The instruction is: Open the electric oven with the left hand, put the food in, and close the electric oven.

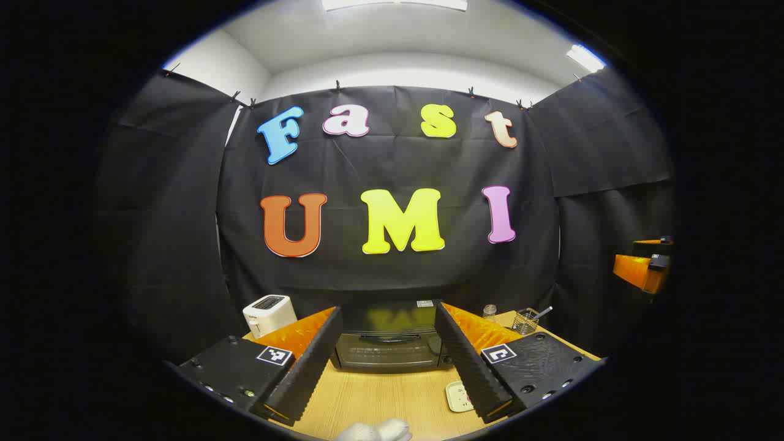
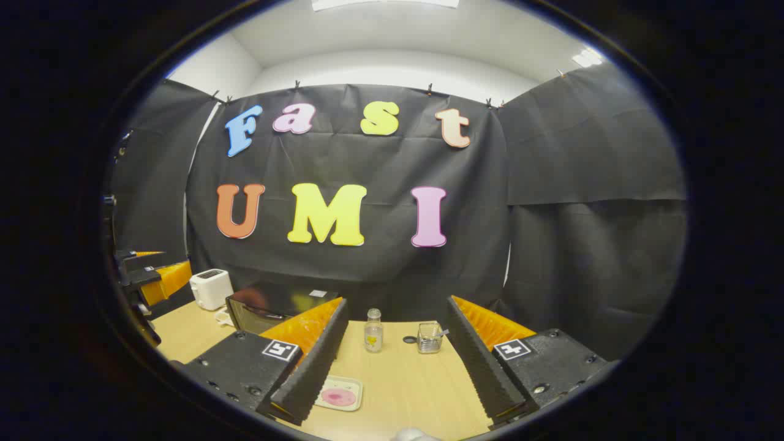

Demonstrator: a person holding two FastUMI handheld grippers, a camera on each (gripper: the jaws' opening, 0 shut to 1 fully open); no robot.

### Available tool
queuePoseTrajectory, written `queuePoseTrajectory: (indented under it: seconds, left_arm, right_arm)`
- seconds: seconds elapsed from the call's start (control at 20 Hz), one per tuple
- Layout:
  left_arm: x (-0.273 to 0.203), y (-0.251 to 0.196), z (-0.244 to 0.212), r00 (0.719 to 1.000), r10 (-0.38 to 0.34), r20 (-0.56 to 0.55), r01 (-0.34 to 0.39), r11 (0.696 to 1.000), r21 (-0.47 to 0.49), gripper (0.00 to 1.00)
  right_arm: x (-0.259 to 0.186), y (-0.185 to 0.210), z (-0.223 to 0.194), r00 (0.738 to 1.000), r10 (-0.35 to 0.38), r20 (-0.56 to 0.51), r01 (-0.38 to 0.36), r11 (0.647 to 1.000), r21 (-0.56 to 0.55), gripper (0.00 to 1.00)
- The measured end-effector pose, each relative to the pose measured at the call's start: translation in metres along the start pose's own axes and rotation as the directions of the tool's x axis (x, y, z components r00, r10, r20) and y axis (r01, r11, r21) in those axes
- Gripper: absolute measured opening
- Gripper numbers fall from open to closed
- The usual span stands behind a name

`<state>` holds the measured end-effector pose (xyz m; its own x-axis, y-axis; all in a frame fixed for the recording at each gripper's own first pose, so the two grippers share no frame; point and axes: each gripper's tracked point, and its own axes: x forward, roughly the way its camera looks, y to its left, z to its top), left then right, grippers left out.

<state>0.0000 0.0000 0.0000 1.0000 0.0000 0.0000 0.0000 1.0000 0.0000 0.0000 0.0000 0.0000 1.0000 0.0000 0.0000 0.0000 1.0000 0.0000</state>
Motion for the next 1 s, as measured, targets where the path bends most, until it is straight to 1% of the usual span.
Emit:
queuePoseTrajectory:
  seconds: [0.35, 0.6, 0.8, 0.85, 0.9, 0.95, 1.0]
  left_arm:
    - [0.013, 0.0, -0.011, 1.0, 0.01, -0.021, -0.01, 1.0, -0.005, 0.96]
    - [0.034, 0.0, -0.018, 1.0, 0.015, -0.019, -0.015, 1.0, -0.003, 0.96]
    - [0.067, -0.004, -0.034, 0.999, 0.005, -0.042, -0.006, 1.0, -0.024, 0.96]
    - [0.078, -0.004, -0.038, 0.999, 0.004, -0.051, -0.006, 1.0, -0.027, 0.96]
    - [0.091, -0.005, -0.043, 0.999, 0.002, -0.053, -0.003, 1.0, -0.026, 0.96]
    - [0.101, -0.005, -0.05, 0.998, 0.003, -0.062, -0.004, 1.0, -0.022, 0.96]
    - [0.113, -0.005, -0.059, 0.997, -0.001, -0.074, 0.0, 1.0, -0.018, 0.96]
  right_arm:
    - [0.0, -0.009, 0.0, 1.0, -0.016, -0.01, 0.016, 1.0, -0.001, 1.0]
    - [-0.001, -0.013, -0.002, 0.999, -0.028, -0.023, 0.028, 1.0, -0.004, 1.0]
    - [-0.004, -0.014, -0.008, 0.998, -0.044, -0.055, 0.044, 0.999, 0.015, 1.0]
    - [-0.006, -0.014, -0.01, 0.997, -0.048, -0.064, 0.049, 0.999, 0.015, 0.96]
    - [-0.007, -0.014, -0.011, 0.996, -0.052, -0.072, 0.053, 0.998, 0.014, 1.0]
    - [-0.009, -0.015, -0.012, 0.995, -0.057, -0.081, 0.058, 0.998, 0.009, 1.0]
    - [-0.01, -0.015, -0.013, 0.994, -0.063, -0.089, 0.063, 0.998, 0.003, 0.96]
